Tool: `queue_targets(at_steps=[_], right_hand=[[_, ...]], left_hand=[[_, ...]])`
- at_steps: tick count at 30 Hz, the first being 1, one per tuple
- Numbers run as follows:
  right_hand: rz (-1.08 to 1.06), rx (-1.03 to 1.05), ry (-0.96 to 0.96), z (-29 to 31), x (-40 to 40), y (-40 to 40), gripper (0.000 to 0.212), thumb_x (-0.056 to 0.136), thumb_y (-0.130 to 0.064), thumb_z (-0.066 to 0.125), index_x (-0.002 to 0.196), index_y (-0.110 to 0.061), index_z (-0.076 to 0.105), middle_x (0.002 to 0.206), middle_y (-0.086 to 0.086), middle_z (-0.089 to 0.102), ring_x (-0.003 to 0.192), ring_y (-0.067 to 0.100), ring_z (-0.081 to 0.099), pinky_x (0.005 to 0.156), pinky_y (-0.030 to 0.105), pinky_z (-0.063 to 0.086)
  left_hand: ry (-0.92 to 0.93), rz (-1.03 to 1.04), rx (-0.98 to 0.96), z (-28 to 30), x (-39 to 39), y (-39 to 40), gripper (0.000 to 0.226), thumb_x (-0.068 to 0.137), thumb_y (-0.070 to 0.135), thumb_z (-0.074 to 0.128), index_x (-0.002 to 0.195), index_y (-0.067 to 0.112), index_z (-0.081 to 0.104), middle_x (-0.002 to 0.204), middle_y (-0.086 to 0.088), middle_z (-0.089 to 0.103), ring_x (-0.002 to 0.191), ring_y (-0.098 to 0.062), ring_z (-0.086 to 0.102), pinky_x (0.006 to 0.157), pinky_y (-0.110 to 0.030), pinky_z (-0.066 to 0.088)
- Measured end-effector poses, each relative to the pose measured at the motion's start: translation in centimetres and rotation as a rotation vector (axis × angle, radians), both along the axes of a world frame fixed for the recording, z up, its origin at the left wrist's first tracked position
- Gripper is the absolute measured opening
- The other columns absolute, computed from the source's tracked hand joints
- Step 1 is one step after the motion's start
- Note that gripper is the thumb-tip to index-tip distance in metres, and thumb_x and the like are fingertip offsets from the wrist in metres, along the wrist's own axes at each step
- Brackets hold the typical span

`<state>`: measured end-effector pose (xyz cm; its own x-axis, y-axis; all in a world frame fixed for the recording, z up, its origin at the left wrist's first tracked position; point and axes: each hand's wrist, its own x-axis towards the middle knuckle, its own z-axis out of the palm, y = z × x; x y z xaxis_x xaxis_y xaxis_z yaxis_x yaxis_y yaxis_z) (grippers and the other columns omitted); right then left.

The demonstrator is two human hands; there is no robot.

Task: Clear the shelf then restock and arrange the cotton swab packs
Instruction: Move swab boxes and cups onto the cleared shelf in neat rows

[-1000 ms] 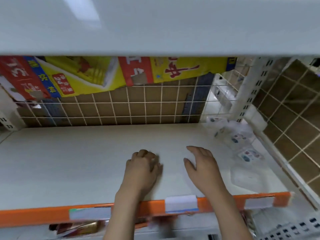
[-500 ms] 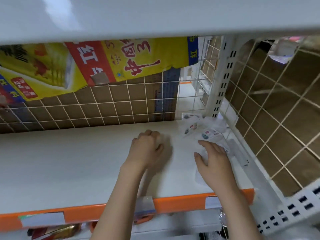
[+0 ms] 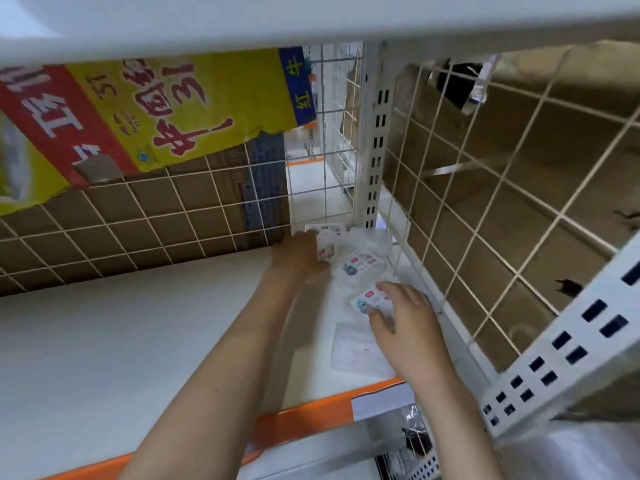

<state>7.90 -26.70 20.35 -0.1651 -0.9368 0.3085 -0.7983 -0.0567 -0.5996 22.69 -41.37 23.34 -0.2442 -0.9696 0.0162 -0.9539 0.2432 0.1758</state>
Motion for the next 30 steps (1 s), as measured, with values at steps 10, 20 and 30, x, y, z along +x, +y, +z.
queue_targets(at_steps=[10,20,30], right_hand=[[0.054,0.067,0.075,1.5,1.5,-4.3,0.042,0.09,-0.024,0.055,0.131,-0.015,0.049,0.131,0.005,0.051,0.123,0.026,0.041,0.104,0.036,0.033],[-0.01,0.467,0.272,3.3,2.8,-9.7,0.071,0.077,-0.047,0.069,0.131,-0.011,0.038,0.13,0.018,0.038,0.122,0.037,0.037,0.096,0.037,0.035],[-0.014,0.416,0.226,4.0,5.5,-9.6,0.075,0.077,-0.042,0.068,0.139,-0.018,0.031,0.13,0.016,0.041,0.121,0.035,0.038,0.095,0.036,0.036]], left_hand=[[0.17,0.133,-0.144,0.5,2.9,3.6,0.034,0.095,0.032,0.048,0.128,0.026,0.049,0.121,-0.003,0.061,0.108,-0.027,0.057,0.078,-0.031,0.043],[0.403,0.283,-0.262,1.0,8.8,10.5,0.042,0.089,0.029,0.057,0.131,0.028,0.05,0.123,0.0,0.061,0.106,-0.029,0.058,0.08,-0.033,0.045],[0.457,0.327,-0.261,1.1,11.8,12.3,0.045,0.09,0.031,0.057,0.134,0.026,0.047,0.127,0.003,0.059,0.111,-0.024,0.057,0.081,-0.028,0.043]])
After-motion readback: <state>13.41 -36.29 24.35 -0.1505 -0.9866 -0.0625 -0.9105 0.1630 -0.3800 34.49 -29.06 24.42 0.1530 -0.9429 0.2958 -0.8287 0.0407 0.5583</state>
